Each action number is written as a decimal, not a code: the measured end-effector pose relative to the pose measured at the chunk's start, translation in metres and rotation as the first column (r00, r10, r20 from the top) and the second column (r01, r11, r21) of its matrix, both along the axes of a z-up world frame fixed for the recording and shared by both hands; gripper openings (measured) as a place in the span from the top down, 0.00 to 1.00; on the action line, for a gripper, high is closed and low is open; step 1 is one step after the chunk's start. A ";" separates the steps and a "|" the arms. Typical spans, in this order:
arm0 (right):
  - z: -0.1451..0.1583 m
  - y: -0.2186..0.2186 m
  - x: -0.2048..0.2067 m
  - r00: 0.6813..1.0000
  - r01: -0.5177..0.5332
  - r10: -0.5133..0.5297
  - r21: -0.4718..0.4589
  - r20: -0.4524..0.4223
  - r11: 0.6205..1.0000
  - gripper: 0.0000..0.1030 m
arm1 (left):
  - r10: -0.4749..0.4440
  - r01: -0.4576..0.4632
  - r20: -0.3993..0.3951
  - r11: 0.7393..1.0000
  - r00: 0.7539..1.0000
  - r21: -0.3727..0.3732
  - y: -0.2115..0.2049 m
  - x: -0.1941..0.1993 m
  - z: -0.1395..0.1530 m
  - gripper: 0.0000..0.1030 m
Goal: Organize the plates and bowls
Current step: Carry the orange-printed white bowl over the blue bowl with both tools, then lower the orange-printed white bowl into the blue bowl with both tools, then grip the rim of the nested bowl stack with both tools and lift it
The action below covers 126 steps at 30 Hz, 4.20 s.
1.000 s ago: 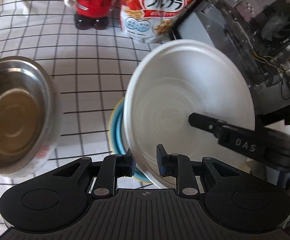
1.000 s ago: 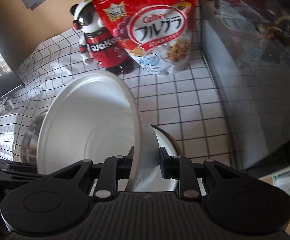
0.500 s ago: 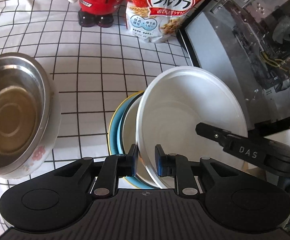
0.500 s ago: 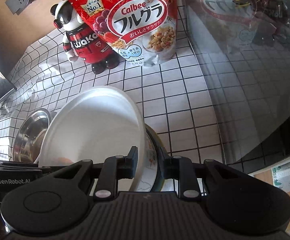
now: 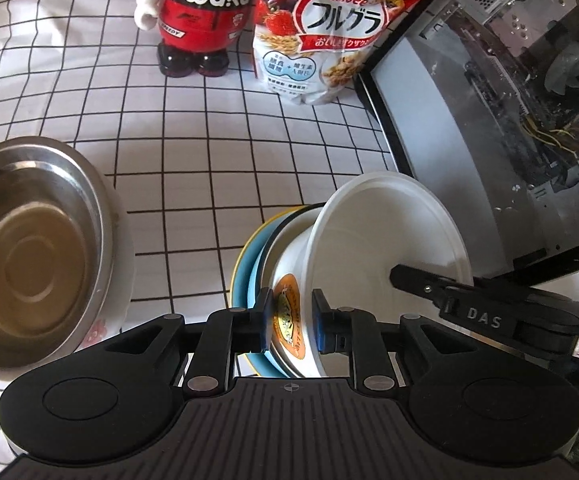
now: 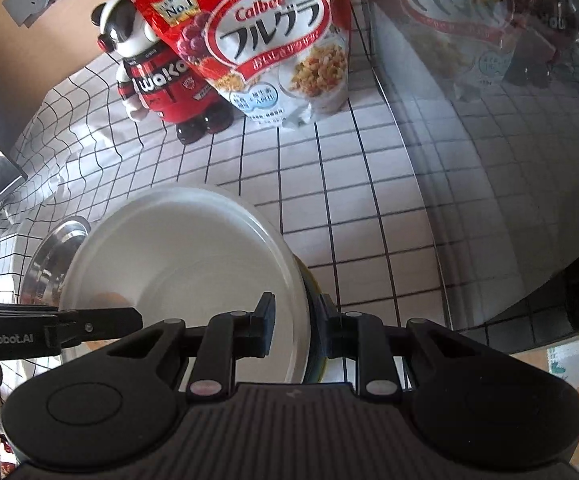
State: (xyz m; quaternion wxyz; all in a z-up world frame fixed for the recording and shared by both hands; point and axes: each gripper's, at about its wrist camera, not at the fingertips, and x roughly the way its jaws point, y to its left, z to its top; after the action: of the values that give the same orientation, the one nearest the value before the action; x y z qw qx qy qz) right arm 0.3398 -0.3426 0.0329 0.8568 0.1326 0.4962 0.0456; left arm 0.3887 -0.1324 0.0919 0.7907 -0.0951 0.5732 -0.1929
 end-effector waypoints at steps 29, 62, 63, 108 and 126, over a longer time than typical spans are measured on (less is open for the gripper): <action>-0.005 0.007 -0.013 0.997 -0.029 0.029 0.005 0.072 1.000 0.63 | -0.016 0.012 0.052 0.997 0.999 0.070 0.005 -0.001 -0.008 0.73; -0.058 -0.009 -0.007 0.982 0.173 -0.188 0.308 0.019 0.936 0.40 | -0.019 0.026 0.040 0.982 0.999 -0.188 0.009 0.006 -0.079 0.57; -0.058 -0.009 -0.005 0.987 0.140 -0.155 0.309 0.026 0.941 0.37 | -0.007 0.014 0.036 0.982 0.999 -0.186 0.008 0.006 -0.080 0.56; -0.081 -0.003 -0.005 0.985 -0.137 0.170 0.601 0.002 0.787 0.01 | 0.211 -0.194 0.054 0.955 0.976 -0.226 0.044 -0.054 -0.085 0.48; -0.033 0.037 -0.003 0.978 -0.207 0.208 0.078 0.004 0.975 0.19 | 0.114 -0.119 0.084 0.991 0.990 0.065 0.033 -0.046 -0.060 0.44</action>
State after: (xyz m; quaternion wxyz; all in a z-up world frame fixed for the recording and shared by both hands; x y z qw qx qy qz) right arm 0.3369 -0.3060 0.0002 0.8404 0.1136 0.5070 0.1539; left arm 0.3428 -0.0992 0.0318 0.8259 -0.0928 0.5408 -0.1297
